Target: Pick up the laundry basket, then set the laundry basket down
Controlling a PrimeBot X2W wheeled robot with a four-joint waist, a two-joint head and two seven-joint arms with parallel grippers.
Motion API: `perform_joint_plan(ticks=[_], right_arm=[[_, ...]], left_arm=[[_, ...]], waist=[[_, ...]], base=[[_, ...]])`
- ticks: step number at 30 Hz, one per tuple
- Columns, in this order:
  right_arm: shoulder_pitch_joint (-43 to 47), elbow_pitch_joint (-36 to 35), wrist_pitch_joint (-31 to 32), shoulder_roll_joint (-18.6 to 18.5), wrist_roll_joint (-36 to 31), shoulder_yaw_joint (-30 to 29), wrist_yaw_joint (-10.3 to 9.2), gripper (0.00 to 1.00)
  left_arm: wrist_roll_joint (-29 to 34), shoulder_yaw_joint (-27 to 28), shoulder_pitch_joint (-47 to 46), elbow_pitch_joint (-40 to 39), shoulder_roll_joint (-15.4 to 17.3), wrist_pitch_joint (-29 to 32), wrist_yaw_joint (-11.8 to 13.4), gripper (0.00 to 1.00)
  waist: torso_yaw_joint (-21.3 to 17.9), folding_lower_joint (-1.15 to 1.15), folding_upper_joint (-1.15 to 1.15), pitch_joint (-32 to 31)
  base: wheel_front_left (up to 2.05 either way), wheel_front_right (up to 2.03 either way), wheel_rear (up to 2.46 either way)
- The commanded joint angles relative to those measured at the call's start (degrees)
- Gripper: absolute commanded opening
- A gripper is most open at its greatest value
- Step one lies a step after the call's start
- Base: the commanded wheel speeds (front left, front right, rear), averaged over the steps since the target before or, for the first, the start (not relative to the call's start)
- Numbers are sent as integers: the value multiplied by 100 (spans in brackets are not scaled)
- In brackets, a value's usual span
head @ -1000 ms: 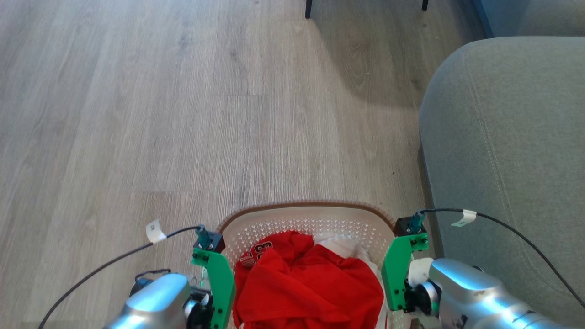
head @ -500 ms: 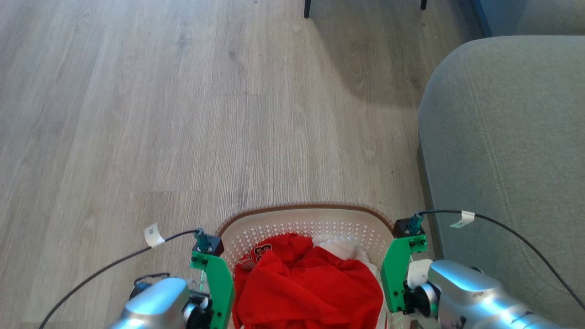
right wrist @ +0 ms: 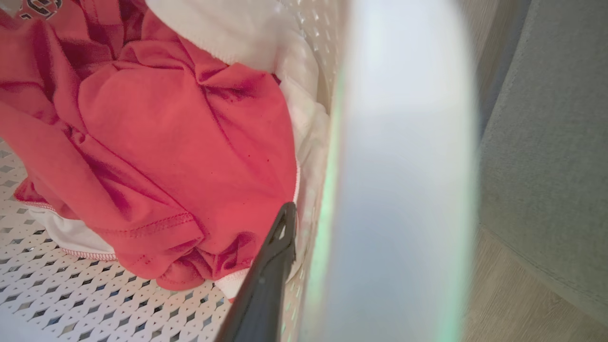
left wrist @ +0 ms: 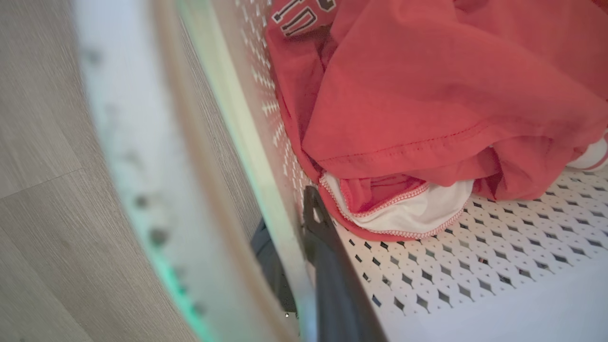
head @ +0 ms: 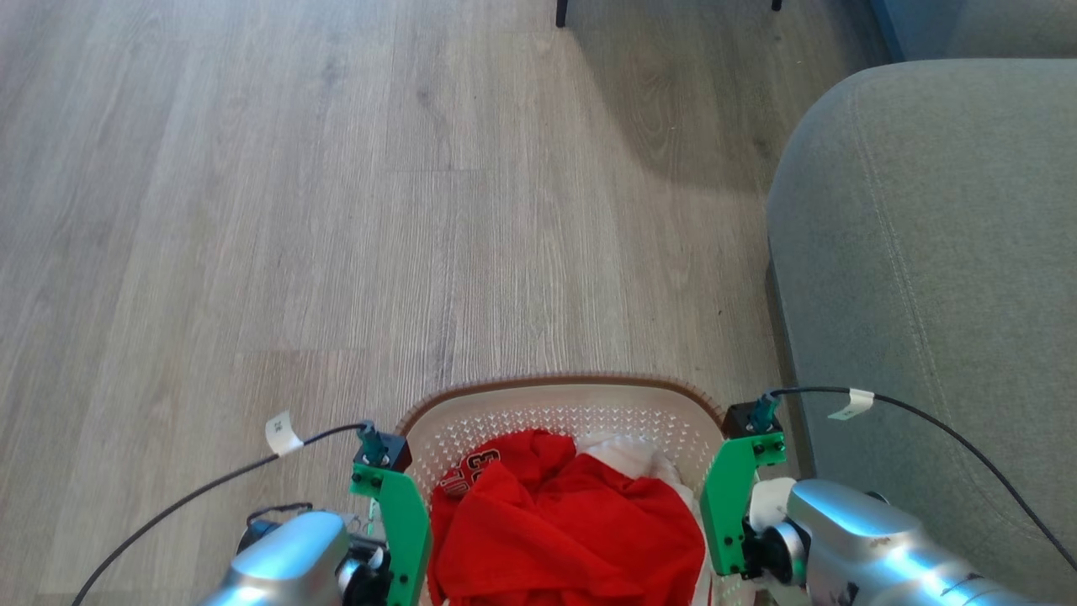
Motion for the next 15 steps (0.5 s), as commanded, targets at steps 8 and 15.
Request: perform_joint_plan(ticks=[8, 15], right_arm=[[-131, -342, -89, 189, -7, 49, 144, 0], [-177, -356, -125, 155, 0, 51, 144, 0]], left_arm=[[47, 25, -333, -99, -71, -106, -91, 0], [23, 25, -377, -66, -109, -173, -91, 0]], waist=[[-10, 0, 0, 36], [8, 0, 0, 134]], base=[[0, 0, 0], [0, 0, 0]])
